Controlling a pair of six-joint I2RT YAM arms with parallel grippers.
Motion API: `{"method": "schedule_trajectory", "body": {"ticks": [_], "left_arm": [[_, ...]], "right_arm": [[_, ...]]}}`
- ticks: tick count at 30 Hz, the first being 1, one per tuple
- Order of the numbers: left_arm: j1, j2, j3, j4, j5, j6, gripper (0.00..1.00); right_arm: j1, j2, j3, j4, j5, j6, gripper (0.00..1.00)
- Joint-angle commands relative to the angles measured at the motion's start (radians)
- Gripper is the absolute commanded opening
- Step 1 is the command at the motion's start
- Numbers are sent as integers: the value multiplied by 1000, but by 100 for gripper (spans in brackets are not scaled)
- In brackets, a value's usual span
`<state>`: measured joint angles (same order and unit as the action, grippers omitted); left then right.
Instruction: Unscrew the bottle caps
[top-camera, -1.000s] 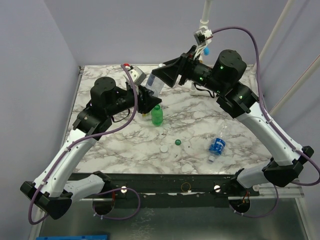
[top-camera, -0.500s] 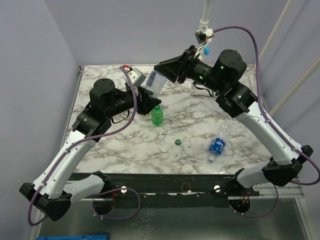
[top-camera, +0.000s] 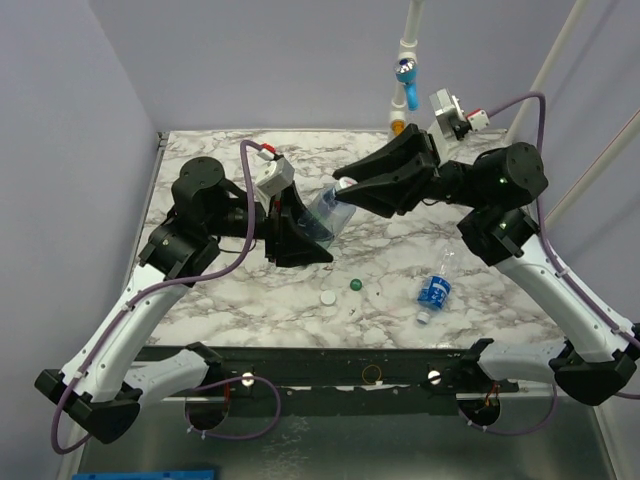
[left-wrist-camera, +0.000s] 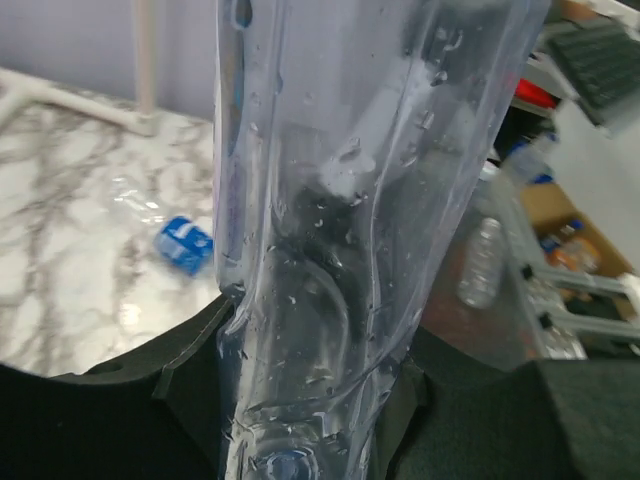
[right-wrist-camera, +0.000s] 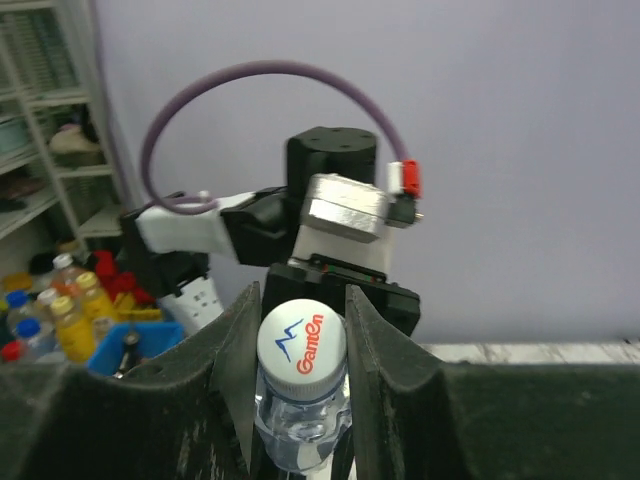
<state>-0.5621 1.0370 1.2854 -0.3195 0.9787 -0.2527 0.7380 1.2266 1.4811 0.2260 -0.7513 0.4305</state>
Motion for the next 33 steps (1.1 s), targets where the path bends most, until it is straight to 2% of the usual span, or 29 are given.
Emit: {"method": "schedule_trajectory", "body": {"ticks": [1,4,7,9,10,12,14,16,19,22,25,33], "left_arm": [[11,16,36,74,254,-148,7],[11,18,24,74,279,-157,7],[11,18,18,75,275,-140,7],[13,15,13,71,247,-115,6],[13,12,11,64,213,-92,6],[13,9,9,26,131,-11,6],[13,3,1,-4,-1,72,5],[13,-7,-15,-16,-132,169,2],[11,-18,-44,-17,-310,310,2],[8,-31,-69,-4,-415,383,2],[3,-37,-84,11,-454,400,2],[-10,-22,-78,18,-545,379,2]], "right_arm": [[30,-9,-78,201,-415,132,0],[31,-23,-101,228,-427,146,1],[30,-40,-91,123,-361,76,1],[31,-54,-70,7,-212,-6,24],[31,-65,-63,-47,-93,-29,31],[30,-72,-35,-144,129,-67,58],[31,-69,-9,-211,288,-77,72],[31,-59,14,-259,361,-67,87],[32,-36,51,-305,409,-35,96],[34,6,118,-403,499,-25,96],[35,33,144,-437,543,-23,95],[61,108,183,-423,526,10,75]]}}
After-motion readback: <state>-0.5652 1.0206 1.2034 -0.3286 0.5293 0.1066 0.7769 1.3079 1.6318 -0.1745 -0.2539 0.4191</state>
